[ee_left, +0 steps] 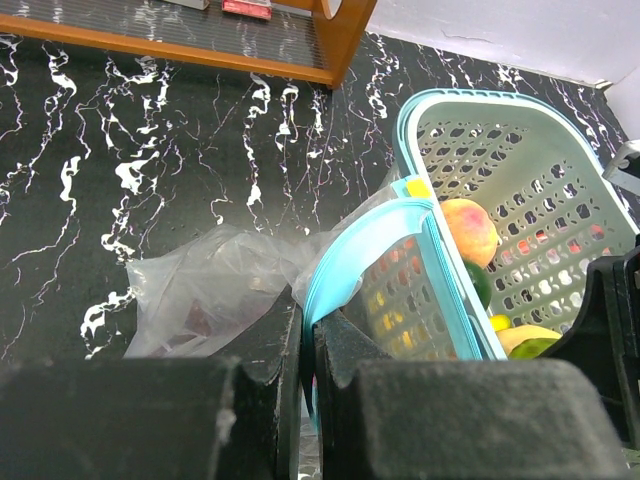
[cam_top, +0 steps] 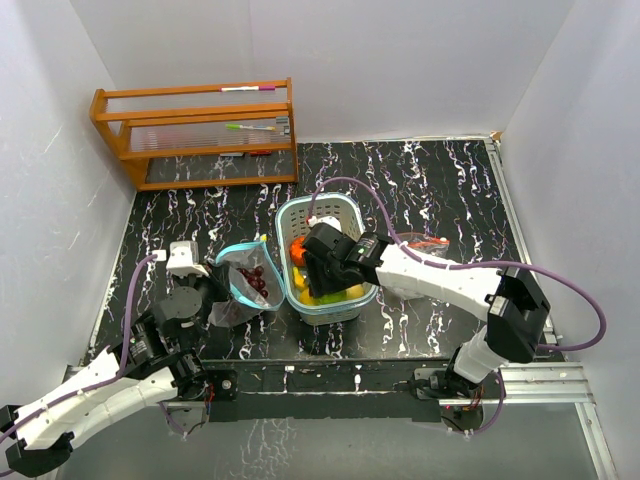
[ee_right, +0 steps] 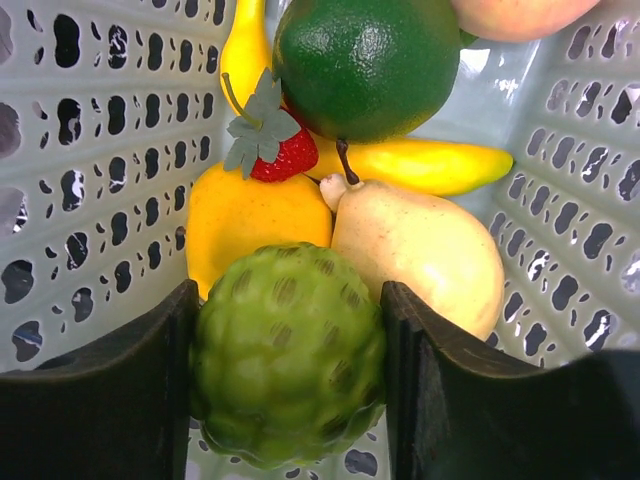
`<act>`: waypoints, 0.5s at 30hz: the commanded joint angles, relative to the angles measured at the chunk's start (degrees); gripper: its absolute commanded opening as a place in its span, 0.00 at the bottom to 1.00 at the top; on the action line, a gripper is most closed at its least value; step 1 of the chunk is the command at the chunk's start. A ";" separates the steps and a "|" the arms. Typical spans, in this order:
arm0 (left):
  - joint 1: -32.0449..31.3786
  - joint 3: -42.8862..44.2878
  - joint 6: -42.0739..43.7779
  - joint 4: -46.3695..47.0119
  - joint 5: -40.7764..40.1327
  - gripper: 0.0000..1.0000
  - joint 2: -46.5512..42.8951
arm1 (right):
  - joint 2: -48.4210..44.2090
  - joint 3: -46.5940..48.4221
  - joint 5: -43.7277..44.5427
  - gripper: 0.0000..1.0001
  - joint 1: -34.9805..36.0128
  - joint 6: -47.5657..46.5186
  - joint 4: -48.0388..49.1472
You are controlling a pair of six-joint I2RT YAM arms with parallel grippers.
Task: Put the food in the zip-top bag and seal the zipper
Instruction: Pick up the fake fruit from the bin.
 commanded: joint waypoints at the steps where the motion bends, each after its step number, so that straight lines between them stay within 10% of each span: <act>1: 0.11 0.54 -0.16 2.75 -1.40 0.00 0.03 | -0.64 2.49 2.86 0.16 0.14 0.74 0.35; 15: 0.07 0.17 -0.25 3.51 -1.21 0.00 1.48 | -5.10 15.42 9.31 0.08 -1.19 -4.86 -0.03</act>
